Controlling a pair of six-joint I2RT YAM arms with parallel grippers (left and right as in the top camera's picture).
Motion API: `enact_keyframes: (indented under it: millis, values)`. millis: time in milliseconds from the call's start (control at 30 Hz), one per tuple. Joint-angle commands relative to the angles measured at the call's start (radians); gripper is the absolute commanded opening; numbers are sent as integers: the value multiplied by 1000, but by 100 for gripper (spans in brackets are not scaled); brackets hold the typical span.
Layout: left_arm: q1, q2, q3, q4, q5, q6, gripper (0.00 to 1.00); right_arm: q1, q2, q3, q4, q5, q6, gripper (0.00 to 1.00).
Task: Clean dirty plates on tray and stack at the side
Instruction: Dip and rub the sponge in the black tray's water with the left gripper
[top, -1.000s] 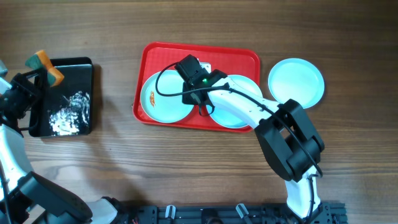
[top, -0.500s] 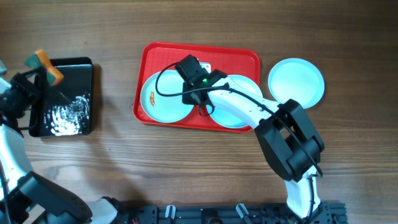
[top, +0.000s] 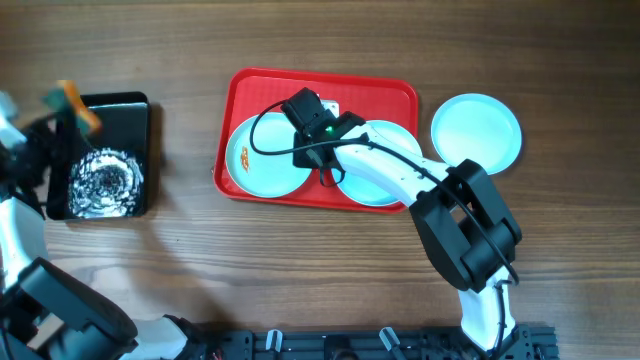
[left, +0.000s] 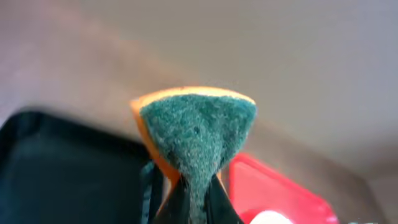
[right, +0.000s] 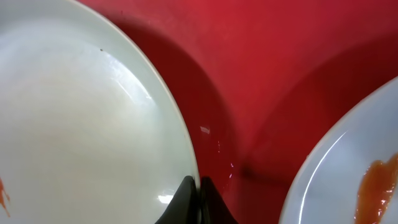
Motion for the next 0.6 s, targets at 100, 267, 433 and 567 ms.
enact_keyframes:
  millis: [100,267,433,567]
  values:
    - [-8,-64,17,-143,-101,-12,4,3,-11,-3,-1,0,-13,4]
    - [-29,60,-29,-290,-500,55,4,3,-11,-3,-1,0,-12,4]
    - [-30,-81,39,-110,-71,23,4,3,-11,-3,2,3,-12,4]
    - [-30,-130,39,-82,-127,4,4,3,-11,-3,6,3,-11,4]
